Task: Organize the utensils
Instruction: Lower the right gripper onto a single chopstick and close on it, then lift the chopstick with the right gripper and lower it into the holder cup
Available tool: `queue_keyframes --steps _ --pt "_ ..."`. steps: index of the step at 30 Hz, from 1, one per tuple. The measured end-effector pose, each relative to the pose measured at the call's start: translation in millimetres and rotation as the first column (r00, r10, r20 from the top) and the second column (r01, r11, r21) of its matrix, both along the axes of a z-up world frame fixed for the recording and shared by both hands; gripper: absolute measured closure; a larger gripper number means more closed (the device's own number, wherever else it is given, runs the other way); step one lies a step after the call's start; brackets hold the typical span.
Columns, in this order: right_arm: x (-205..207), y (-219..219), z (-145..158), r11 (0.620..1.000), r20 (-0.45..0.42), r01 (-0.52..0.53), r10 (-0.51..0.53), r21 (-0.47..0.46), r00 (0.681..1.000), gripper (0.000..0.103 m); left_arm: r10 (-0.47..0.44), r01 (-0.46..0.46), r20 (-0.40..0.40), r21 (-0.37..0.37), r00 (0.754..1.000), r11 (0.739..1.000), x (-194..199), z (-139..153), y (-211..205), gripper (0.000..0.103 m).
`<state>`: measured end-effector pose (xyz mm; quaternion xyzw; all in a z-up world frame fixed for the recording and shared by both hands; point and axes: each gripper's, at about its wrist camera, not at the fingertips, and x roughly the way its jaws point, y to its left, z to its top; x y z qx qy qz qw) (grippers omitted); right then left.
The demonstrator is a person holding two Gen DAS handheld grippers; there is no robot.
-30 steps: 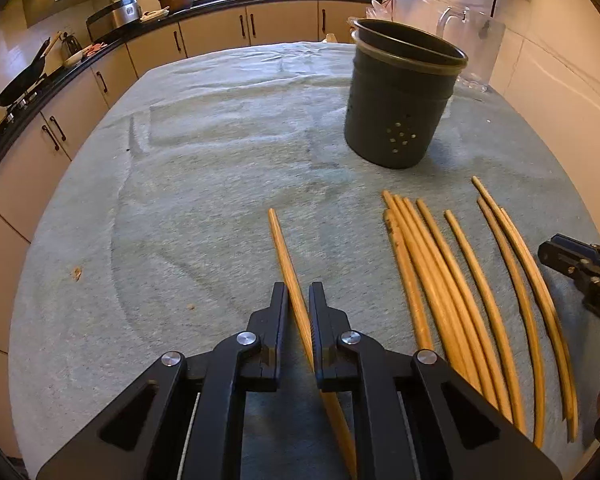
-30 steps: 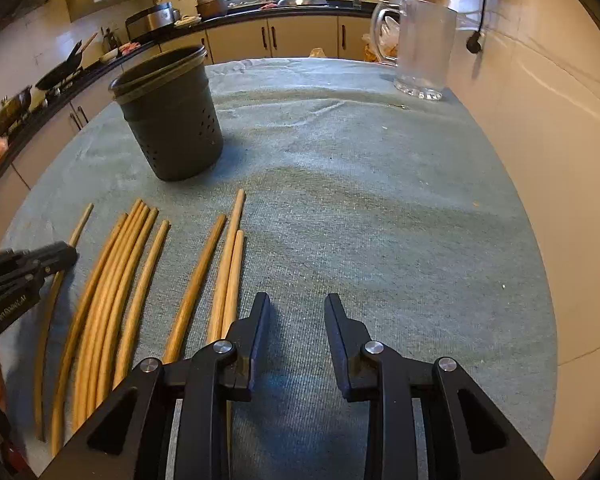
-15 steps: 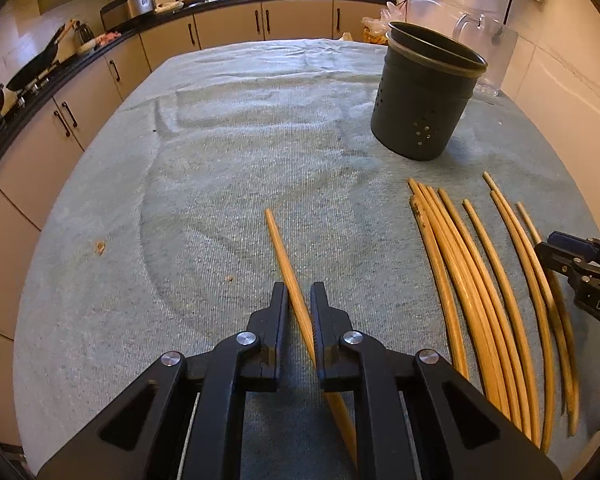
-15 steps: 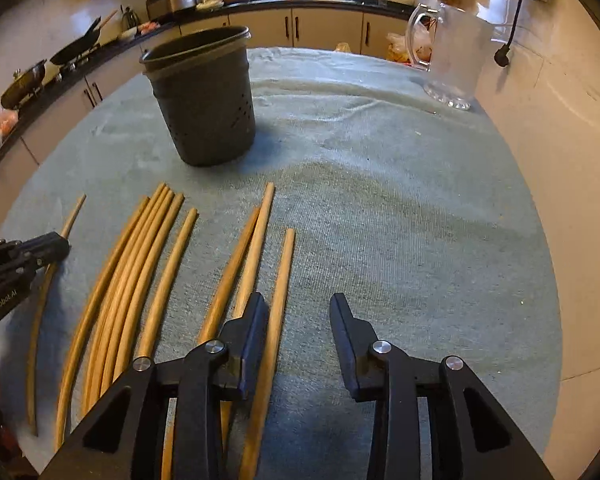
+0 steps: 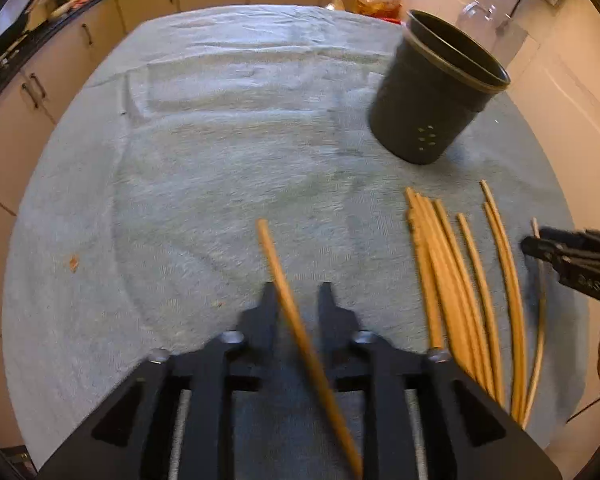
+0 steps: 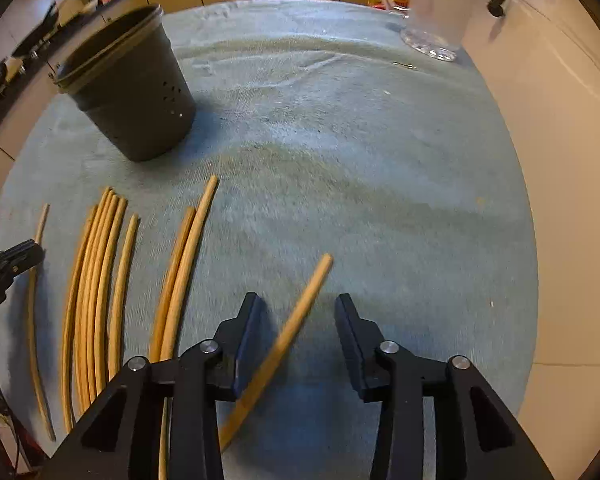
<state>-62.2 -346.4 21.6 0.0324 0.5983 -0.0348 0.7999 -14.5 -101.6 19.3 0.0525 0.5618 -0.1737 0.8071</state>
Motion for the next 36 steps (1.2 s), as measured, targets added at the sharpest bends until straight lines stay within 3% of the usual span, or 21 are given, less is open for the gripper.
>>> queue_keyframes --steps 1,4,6,7,8,10,13,18,27,36 --pt "7.5 0.8 0.3 1.0 -0.009 0.004 -0.004 0.002 1.0 0.059 0.0 0.0 -0.013 -0.01 1.0 1.0 2.3 0.1 -1.9 0.063" --pt "15.3 0.5 1.9 1.0 -0.012 0.024 -0.024 0.015 1.0 0.065 -0.002 0.001 0.032 0.035 0.999 0.999 5.2 -1.2 -11.7 0.063" --pt "13.6 2.7 4.1 1.0 0.013 0.018 -0.018 0.012 1.0 0.091 -0.007 0.001 0.087 0.071 0.996 0.997 3.5 -2.0 -16.4 0.086" --pt "13.6 2.9 5.5 1.0 0.028 0.014 -0.015 0.013 0.999 0.094 0.005 -0.011 0.09 0.058 0.996 0.998 3.2 -2.0 -14.5 0.096" --pt "10.5 2.9 6.4 1.0 0.042 0.014 -0.015 0.022 0.999 0.096 0.02 -0.022 0.077 0.028 0.997 0.999 3.5 -1.3 -10.9 0.097" --pt "1.9 -1.6 9.9 0.998 0.082 0.019 -0.025 0.066 0.996 0.097 0.054 -0.051 0.056 -0.043 0.997 0.998 1.9 3.9 -1.3 0.098" --pt "-12.7 -10.3 24.3 0.992 0.156 0.033 -0.053 0.126 0.986 0.097 0.055 -0.049 0.141 -0.043 0.988 0.998 -14.3 25.1 2.4 0.098" --pt "-49.5 -14.9 60.5 0.981 0.309 0.03 -0.089 0.19 0.947 0.097 0.045 -0.017 0.27 -0.105 0.962 0.994 -52.2 72.7 7.2 0.098" --pt "-113.4 1.1 134.3 0.986 0.547 -0.027 -0.069 0.165 0.834 0.097 0.048 -0.006 0.467 -0.092 0.883 0.996 -102.3 119.1 5.0 0.098" --pt "-157.7 20.2 173.5 0.993 0.663 -0.057 -0.026 0.103 0.748 0.097 0.08 -0.034 0.489 -0.103 0.869 0.994 -126.6 136.1 11.5 0.098"
